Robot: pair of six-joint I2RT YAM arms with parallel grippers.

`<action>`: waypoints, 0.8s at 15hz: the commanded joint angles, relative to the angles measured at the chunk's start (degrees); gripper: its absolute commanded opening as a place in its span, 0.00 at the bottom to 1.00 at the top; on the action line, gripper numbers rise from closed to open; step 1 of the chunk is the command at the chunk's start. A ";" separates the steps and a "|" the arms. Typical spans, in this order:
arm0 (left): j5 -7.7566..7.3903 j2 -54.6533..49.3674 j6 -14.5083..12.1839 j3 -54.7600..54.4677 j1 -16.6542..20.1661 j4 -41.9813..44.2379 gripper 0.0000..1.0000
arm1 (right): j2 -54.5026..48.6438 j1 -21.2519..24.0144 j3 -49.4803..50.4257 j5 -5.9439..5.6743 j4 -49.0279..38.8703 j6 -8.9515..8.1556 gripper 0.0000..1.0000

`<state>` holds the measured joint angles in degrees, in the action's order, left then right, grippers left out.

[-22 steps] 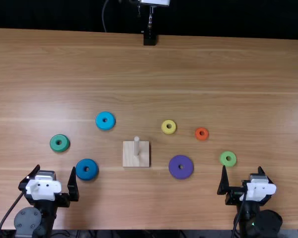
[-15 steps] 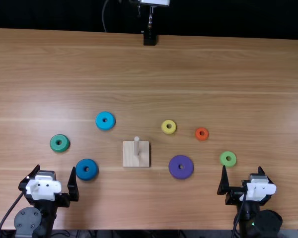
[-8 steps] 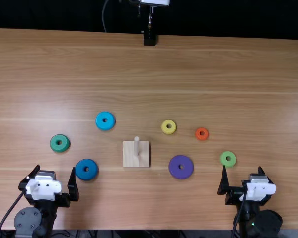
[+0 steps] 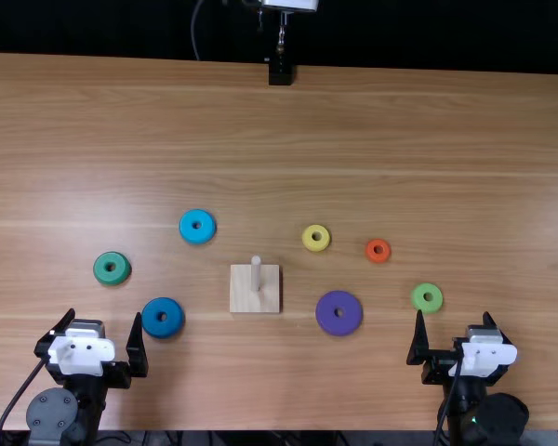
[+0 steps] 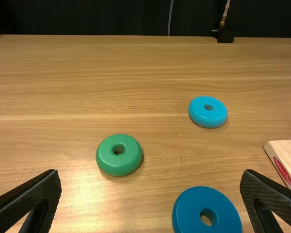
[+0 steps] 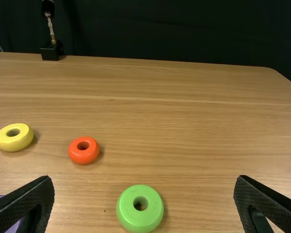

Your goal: Build the Hanoi tower: stack the rings onto the peg from bottom to top in this color order: purple, dark blue, light blue, dark green, light green, yellow, orange.

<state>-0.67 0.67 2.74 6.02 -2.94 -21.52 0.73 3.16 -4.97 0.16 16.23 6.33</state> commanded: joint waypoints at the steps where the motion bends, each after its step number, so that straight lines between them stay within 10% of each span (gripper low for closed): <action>1: -0.70 -0.67 -0.74 -6.02 0.22 -4.53 1.00 | -0.73 0.01 4.01 -1.11 4.29 -0.21 1.00; 12: -0.70 -0.67 -0.74 -6.02 0.22 -4.53 1.00 | 4.37 -2.46 -14.98 -0.90 2.29 0.00 1.00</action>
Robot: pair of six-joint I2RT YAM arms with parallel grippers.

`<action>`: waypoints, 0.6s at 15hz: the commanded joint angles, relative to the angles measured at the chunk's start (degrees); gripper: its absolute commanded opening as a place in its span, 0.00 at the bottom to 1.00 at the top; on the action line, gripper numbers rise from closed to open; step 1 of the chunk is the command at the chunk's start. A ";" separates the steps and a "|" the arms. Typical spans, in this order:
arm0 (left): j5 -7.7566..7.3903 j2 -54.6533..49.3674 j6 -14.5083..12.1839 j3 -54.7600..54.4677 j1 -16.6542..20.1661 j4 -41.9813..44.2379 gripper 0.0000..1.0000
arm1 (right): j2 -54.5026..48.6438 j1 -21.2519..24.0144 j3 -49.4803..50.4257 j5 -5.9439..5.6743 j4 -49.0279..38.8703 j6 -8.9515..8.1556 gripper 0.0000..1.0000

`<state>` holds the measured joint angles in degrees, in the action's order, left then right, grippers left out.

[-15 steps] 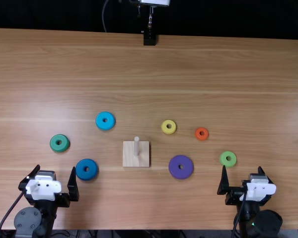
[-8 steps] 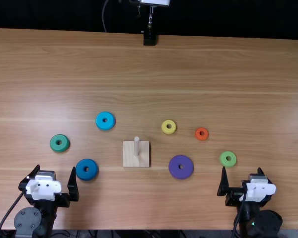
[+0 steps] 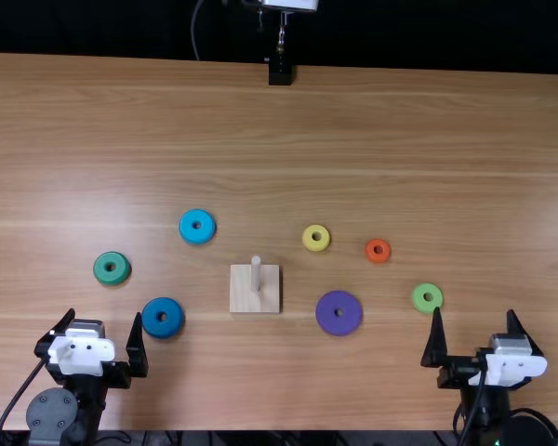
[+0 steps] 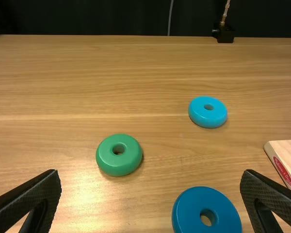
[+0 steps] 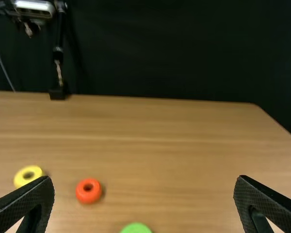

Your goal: Build the Hanoi tower: stack the rings onto the peg from bottom to top in this color order: purple, dark blue, light blue, dark green, light green, yellow, orange.

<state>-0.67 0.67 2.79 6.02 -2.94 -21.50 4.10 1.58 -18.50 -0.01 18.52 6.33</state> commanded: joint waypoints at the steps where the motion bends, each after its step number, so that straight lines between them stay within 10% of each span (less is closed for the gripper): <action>1: -0.70 -0.67 -0.78 -6.02 0.22 -4.55 1.00 | 3.28 -2.64 -3.56 -0.73 -0.74 0.00 1.00; 3: -0.70 -0.67 -0.78 -6.02 0.22 -4.55 1.00 | 10.23 -5.63 -8.74 0.12 -2.54 0.00 1.00; 5: -0.70 -0.67 -0.78 -6.02 0.22 -4.55 1.00 | 18.93 -9.58 -15.42 4.55 -2.22 0.00 1.00; 9: -0.70 -0.67 -0.78 -6.02 0.22 -4.55 1.00 | 33.87 -18.28 -25.71 4.65 7.17 0.21 1.00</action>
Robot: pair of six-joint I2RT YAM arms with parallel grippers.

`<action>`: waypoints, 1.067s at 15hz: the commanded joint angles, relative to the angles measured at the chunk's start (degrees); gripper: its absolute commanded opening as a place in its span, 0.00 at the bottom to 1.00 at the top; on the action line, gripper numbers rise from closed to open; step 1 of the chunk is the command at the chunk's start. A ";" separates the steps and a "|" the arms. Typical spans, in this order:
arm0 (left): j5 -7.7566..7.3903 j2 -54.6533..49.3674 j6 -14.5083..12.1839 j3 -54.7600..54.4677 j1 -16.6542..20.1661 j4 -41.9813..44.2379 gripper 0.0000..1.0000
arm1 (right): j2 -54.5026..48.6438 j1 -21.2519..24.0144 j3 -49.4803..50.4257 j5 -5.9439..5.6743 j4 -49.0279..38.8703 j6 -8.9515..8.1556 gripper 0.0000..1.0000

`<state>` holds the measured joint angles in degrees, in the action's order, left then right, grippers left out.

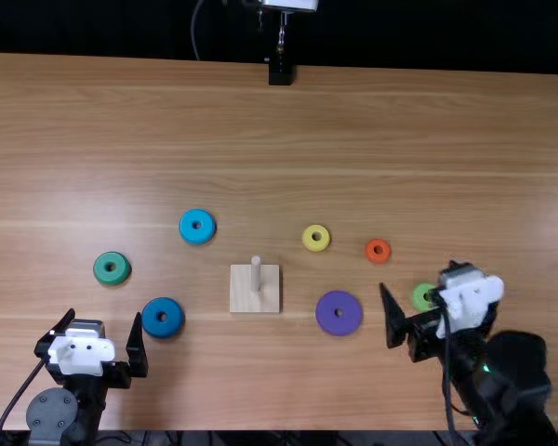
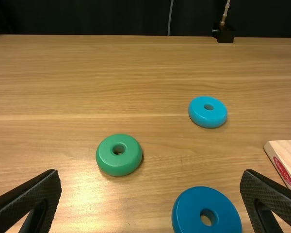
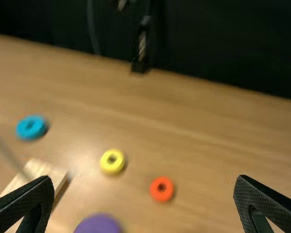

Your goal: Build the Hanoi tower: stack the rings onto the peg from bottom to top in this color order: purple, dark blue, light blue, dark green, light green, yellow, orange.

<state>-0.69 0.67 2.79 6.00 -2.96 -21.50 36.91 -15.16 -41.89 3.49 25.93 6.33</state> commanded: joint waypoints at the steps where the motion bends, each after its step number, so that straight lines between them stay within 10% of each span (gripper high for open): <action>1: -0.68 -0.67 -0.78 -6.00 0.24 -4.55 1.00 | 4.05 -5.06 -4.52 1.15 2.18 0.00 1.00; 3: -0.68 -0.67 -0.78 -6.00 0.24 -4.55 1.00 | 11.79 -9.28 -8.65 1.15 5.03 -1.05 1.00; 6: -0.79 -0.67 -0.78 -6.00 0.24 -4.55 1.00 | 22.86 -9.63 -10.23 1.05 6.40 -11.50 1.00; 8: -0.79 -0.67 -0.78 -6.00 0.24 -4.55 1.00 | 30.24 -9.01 -9.88 1.15 7.14 -15.29 1.00; 12: -0.68 -0.67 -0.78 -6.00 0.24 -4.55 1.00 | 35.43 -9.19 -9.53 0.94 13.47 -10.76 1.00; 16: -0.68 -0.67 -0.78 -6.00 0.24 -4.55 1.00 | 42.64 -9.36 -10.14 0.73 13.26 -11.28 1.00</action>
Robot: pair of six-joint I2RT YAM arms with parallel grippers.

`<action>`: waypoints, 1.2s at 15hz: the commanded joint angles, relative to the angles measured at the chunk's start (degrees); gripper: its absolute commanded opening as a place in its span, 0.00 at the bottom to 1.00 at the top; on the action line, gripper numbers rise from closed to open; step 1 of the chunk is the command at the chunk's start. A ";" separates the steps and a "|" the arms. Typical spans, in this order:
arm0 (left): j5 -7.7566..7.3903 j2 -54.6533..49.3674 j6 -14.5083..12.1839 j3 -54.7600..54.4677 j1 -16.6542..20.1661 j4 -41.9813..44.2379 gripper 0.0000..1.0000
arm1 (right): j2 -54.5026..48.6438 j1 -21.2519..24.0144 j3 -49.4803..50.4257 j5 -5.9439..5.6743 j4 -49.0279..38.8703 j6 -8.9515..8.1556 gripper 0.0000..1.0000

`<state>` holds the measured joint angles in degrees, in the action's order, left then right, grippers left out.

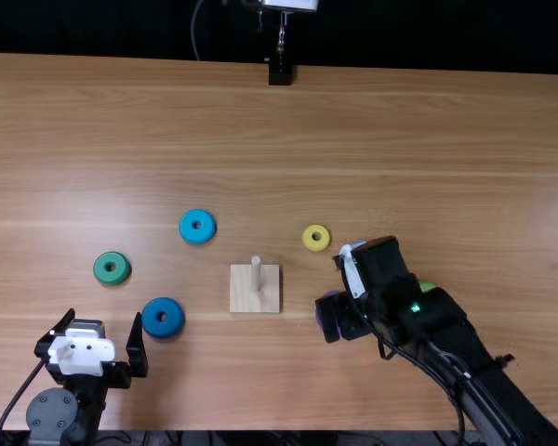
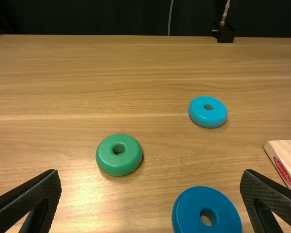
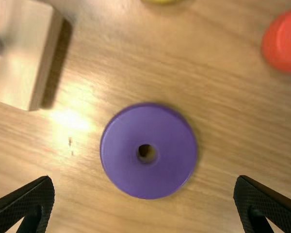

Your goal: Build the Hanoi tower: stack the rings onto the peg from bottom to top in this color order: purple, dark blue, light blue, dark green, light green, yellow, orange.

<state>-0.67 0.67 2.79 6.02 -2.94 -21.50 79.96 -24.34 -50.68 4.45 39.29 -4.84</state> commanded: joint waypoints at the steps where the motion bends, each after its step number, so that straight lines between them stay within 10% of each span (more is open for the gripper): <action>1: -0.70 -0.67 -0.78 -6.02 0.22 -4.55 1.00 | 0.63 -0.27 -1.36 -0.23 -0.41 0.10 1.00; 18: -0.70 -0.67 -0.78 -6.02 0.22 -4.55 1.00 | 9.33 -2.47 -2.23 -0.44 -0.94 -2.65 1.00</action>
<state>-0.69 0.67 2.79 6.02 -2.94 -21.50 88.75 -25.89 -50.70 4.45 38.48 -6.59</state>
